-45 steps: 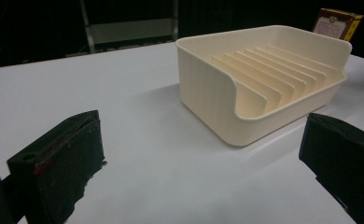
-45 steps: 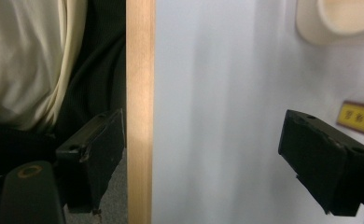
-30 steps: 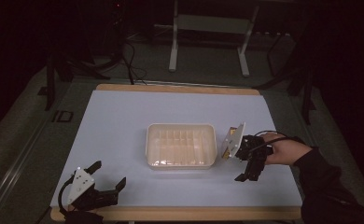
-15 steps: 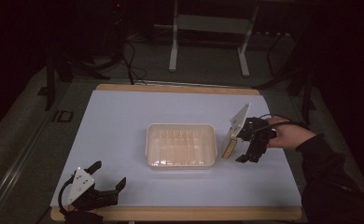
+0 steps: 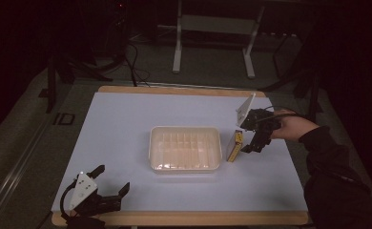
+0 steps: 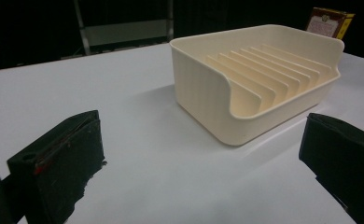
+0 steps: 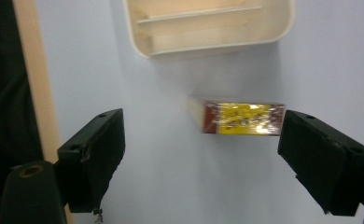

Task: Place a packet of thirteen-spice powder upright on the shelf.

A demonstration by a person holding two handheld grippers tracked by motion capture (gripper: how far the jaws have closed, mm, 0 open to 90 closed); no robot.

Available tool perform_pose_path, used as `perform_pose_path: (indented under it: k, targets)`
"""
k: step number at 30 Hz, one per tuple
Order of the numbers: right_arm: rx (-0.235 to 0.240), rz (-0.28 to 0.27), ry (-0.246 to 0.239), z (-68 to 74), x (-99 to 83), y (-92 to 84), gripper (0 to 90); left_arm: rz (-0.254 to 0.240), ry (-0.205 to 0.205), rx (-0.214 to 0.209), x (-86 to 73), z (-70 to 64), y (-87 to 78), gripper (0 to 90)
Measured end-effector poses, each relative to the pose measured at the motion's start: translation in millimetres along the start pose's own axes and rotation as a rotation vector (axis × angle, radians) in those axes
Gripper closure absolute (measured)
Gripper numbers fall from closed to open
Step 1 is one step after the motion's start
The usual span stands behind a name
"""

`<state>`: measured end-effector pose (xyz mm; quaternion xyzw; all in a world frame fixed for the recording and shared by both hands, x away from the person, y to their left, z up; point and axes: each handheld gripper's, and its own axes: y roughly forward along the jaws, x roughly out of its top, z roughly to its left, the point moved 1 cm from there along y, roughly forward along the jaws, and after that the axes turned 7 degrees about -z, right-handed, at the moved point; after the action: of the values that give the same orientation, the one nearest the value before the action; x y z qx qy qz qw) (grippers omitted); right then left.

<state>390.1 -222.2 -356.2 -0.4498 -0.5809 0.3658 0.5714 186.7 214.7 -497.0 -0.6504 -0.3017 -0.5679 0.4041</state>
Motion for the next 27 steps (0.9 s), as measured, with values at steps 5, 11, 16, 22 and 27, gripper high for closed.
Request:
perform_pose_path:
  k: [5, 11, 16, 22, 27]
  targets:
    - [-0.01, 0.013, 0.028, -10.6, -0.3, 5.8, 15.0, -0.018, 0.011, -0.025, 1.0, -2.2, -0.7, 0.1]
    - [-0.004, 0.029, 0.031, -19.7, -1.7, 18.2, 15.6, -0.036, 0.016, -0.056, 1.8, -4.0, -1.1, 0.1]
    - [0.015, 0.045, 0.033, -25.4, -5.2, 29.2, 18.2, -0.035, 0.026, -0.075, 1.9, -5.8, -0.4, 0.1]
    - [0.031, 0.058, 0.055, -32.5, -7.8, 38.3, 18.4, -0.036, 0.027, -0.073, 1.9, -5.7, -0.8, 0.1]
    - [0.044, 0.063, 0.052, -35.8, -8.4, 45.7, 21.9, -0.035, 0.031, -0.075, 1.9, -6.2, -0.9, 0.1]
